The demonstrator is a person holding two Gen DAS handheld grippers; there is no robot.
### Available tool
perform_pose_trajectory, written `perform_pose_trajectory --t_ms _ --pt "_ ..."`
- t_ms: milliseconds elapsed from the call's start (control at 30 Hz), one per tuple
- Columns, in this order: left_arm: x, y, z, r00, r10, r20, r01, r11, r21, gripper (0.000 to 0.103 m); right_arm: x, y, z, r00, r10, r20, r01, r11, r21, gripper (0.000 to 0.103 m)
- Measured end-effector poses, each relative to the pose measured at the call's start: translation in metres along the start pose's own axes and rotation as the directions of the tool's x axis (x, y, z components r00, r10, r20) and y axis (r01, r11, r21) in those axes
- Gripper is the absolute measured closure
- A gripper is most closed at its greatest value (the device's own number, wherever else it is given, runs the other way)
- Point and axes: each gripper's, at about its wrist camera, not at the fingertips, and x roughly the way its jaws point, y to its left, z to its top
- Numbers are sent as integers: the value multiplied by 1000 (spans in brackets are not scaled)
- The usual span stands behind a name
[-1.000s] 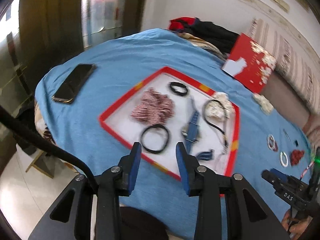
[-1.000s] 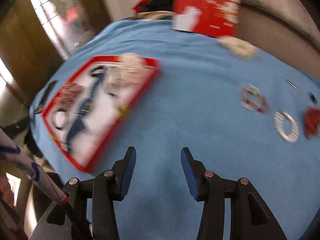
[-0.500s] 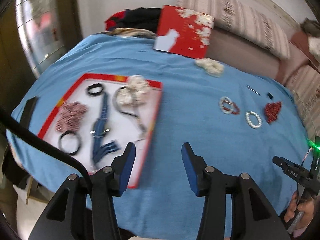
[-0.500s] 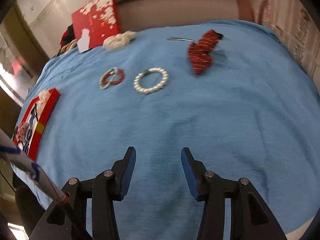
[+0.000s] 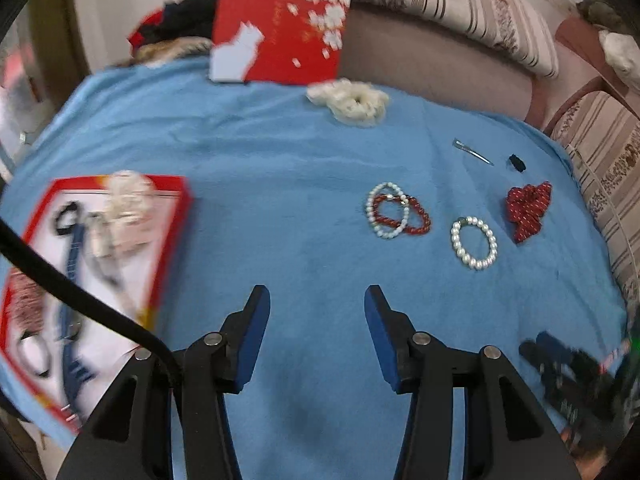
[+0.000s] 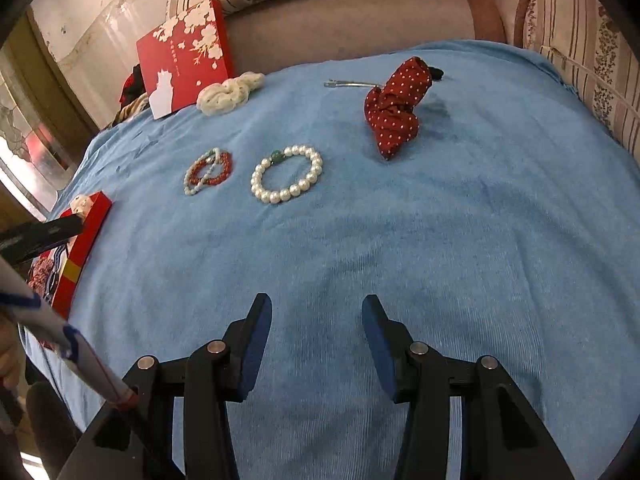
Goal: Organize jewelry
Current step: 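Lift both open tools from the tray back over the bracelets, then grasp the white bead bracelet with left tool while right tool grasps the pearl bracelet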
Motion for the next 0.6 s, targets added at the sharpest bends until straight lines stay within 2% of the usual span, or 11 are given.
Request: perform_pose_trajectory --t_ms 100,300,367,400,467,600 --pt "39 -11 19 998 -51 -49 50 999 -14 74 2 -4 2 1000 -5 25 5 1000 21 52" --pt "95 -32 44 989 -106 -99 104 994 -19 76 6 -8 4 998 -16 55 16 1000 4 52" --pt "109 -40 48 990 -82 -117 85 996 17 88 10 -12 4 999 -12 51 12 1000 5 52" --pt "114 -41 49 990 -68 -121 72 997 28 98 12 -14 4 999 -10 45 10 1000 13 52" --pt "111 -39 49 991 -69 -116 73 997 29 99 15 -19 3 999 -5 43 4 1000 22 52" --pt "95 -21 34 993 -25 -114 33 997 64 99 17 -20 4 999 -5 48 4 1000 15 52"
